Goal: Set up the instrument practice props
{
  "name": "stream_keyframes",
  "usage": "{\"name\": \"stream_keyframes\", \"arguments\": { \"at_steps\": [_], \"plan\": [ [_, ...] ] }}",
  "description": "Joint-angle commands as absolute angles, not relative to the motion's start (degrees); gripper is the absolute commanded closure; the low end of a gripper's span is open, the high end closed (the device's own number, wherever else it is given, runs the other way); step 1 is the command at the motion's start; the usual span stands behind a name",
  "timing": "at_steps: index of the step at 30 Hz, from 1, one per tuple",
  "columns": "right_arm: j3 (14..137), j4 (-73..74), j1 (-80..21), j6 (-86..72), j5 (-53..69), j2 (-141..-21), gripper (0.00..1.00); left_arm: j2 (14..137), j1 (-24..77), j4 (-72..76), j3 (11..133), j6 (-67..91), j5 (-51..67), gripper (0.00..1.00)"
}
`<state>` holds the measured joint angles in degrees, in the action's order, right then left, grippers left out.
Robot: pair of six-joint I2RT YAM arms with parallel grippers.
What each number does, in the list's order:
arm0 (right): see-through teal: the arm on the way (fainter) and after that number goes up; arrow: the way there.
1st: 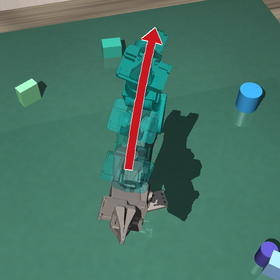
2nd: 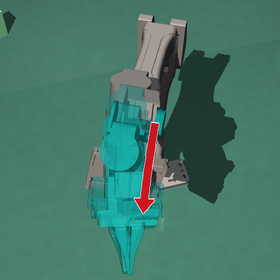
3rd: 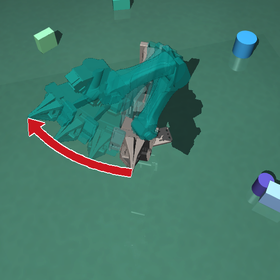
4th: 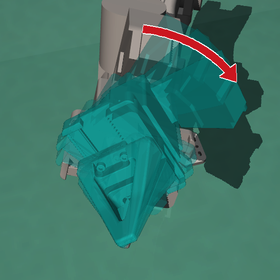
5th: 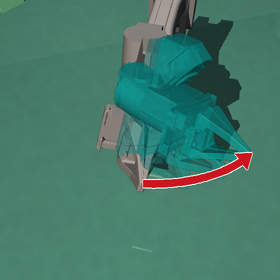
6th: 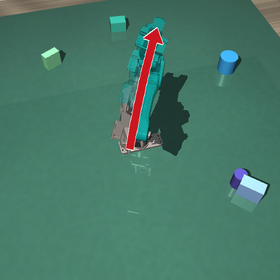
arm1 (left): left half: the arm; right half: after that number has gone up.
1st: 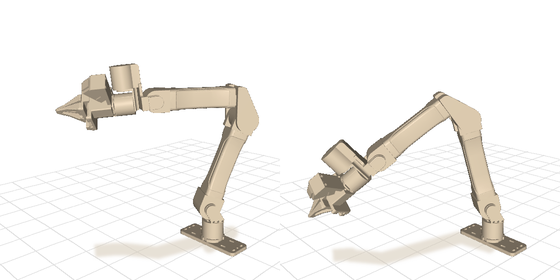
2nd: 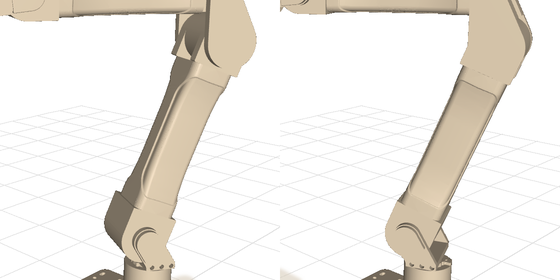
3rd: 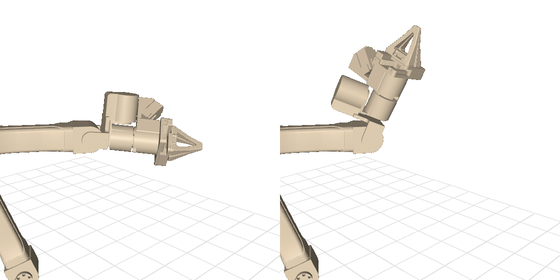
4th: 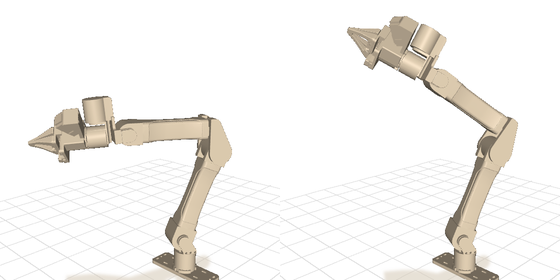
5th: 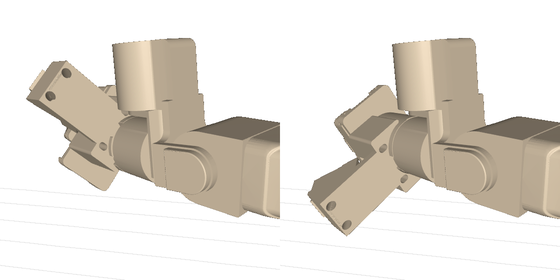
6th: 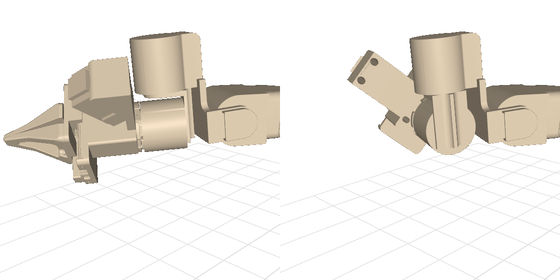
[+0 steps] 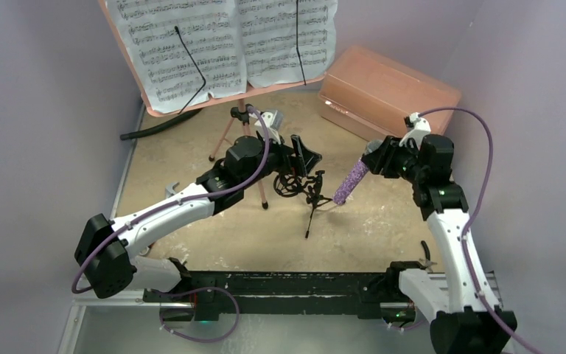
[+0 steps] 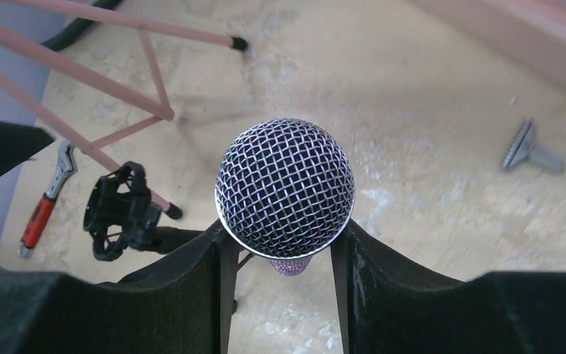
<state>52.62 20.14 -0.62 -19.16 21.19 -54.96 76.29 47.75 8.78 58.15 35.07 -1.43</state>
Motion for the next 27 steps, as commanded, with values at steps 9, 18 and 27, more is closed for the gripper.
{"name": "stream_keyframes", "arguments": {
  "at_steps": [9, 18, 27],
  "plan": [
    [55.9, 11.3, -0.5, 5.5, 25.8, -43.7, 1.00, 76.5, 47.4, 20.5, 57.1, 35.2, 2.2, 0.01],
    [62.2, 11.5, -0.5, 15.4, 34.3, -46.4, 1.00, 78.6, 47.3, 30.0, 56.1, 23.4, 13.0, 0.01],
    [66.5, 11.2, -0.5, 16.9, 42.7, -48.1, 1.00, 77.5, 47.3, 41.2, 50.4, 3.7, 23.2, 0.02]
  ]
}}
